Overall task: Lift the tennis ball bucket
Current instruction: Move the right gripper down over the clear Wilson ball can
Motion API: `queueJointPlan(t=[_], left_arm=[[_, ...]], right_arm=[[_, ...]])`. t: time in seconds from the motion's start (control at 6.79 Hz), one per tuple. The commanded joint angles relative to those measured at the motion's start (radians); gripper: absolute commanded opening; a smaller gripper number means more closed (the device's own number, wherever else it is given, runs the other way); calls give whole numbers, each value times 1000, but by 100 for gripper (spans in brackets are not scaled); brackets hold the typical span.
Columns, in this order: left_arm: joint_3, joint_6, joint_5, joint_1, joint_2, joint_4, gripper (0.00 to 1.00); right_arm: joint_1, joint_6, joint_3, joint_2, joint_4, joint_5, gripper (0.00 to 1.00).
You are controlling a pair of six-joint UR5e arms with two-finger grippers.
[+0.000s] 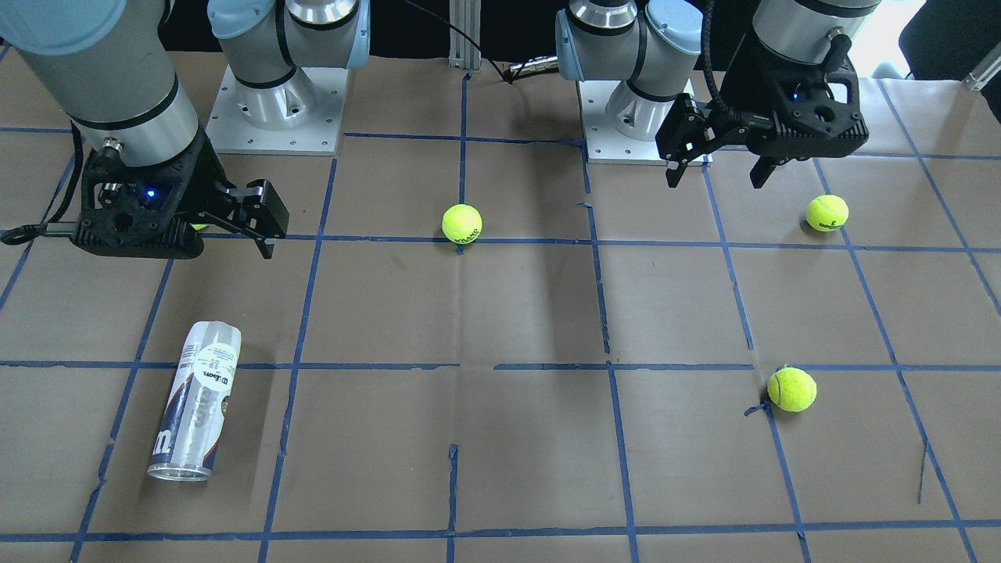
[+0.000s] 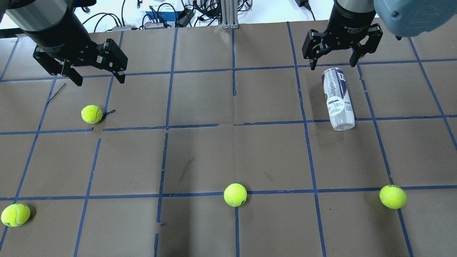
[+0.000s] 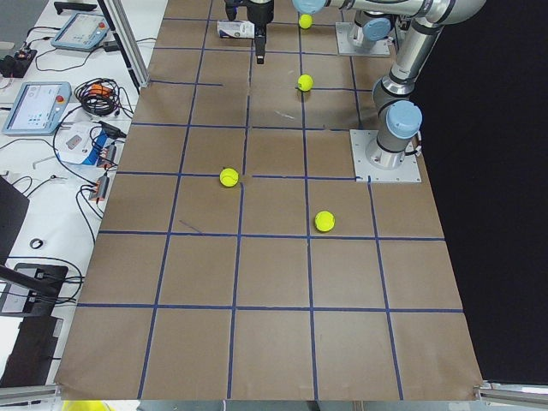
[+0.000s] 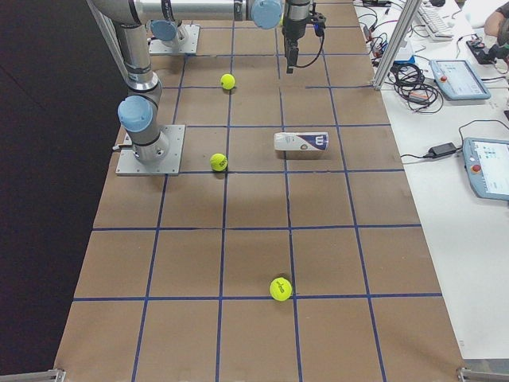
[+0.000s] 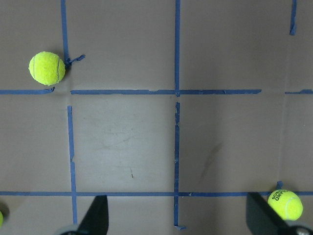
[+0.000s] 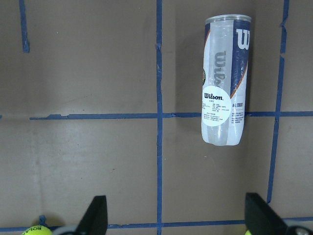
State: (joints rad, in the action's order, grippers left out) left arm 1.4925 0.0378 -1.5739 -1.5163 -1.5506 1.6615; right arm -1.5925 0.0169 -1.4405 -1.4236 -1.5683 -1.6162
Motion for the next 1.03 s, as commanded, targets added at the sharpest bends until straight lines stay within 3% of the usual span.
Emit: queueJointPlan(t=[0.0, 0.59, 0.88], left_arm=[[0, -3, 0, -1, -2, 0, 100], [9, -4, 2, -2, 3, -2, 100], [9, -4, 0, 1, 0, -2, 100]], right_arm=[[2, 2, -1, 0, 2, -2, 100], [8, -11, -3, 0, 7, 1, 100], [111, -129, -59, 14, -31, -27, 100]])
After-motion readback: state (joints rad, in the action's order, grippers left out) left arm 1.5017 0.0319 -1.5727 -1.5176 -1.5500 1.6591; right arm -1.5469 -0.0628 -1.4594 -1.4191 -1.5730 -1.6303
